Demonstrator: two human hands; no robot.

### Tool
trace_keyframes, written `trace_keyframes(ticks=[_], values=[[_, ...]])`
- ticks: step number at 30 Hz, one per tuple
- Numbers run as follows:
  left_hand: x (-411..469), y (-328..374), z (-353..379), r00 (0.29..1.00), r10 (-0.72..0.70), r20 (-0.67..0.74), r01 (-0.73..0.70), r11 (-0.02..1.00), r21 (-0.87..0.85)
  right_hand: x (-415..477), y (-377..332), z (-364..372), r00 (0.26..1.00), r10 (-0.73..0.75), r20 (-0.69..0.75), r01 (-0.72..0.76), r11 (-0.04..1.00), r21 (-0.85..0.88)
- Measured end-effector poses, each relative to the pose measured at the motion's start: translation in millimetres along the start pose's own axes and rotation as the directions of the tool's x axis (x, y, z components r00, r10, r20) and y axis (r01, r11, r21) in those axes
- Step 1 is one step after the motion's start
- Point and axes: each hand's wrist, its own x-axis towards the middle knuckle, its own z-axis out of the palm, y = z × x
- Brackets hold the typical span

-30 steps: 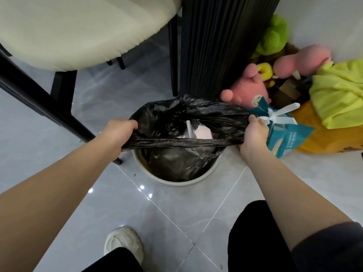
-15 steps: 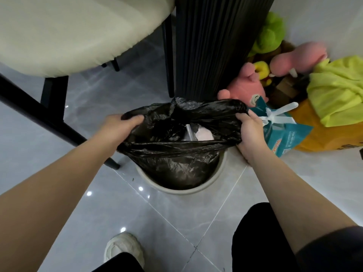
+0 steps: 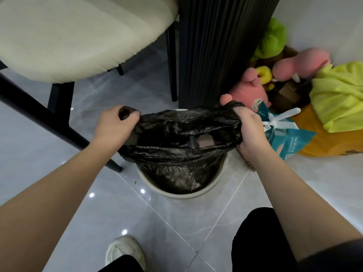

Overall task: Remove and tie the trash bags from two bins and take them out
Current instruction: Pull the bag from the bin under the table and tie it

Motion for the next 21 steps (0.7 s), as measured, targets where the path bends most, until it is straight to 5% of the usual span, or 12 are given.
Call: trace_keyframes(ticks=[3, 8, 15, 21], values=[[0.8, -1.6, -2.7, 0.997, 0.063, -0.044, -0.052, 0.975, 0.216, -2.3, 4.9, -3.3, 0.984, -0.177, -0.033, 0.166, 0.963, -0.211], [2.6, -9.5, -6.1, 0.998, 0.050, 0.026, -0.056, 0.947, 0.316, -0.4, 4.9, -6.9, 0.971, -0.234, -0.051, 0.214, 0.943, -0.255], [-10.5, 24.5, -4.5, 0.917, 0.376, 0.132, -0.387, 0.920, 0.061, -10.5, -1.4, 21.9, 0.964, -0.135, 0.229, 0.141, 0.990, -0.010], [-18.4, 26.9, -3.3, 0.859, 0.403, 0.315, -0.392, 0.914, -0.101, -22.2, 18.7, 64.7, 0.887, -0.132, 0.442, 0.284, 0.911, -0.300]])
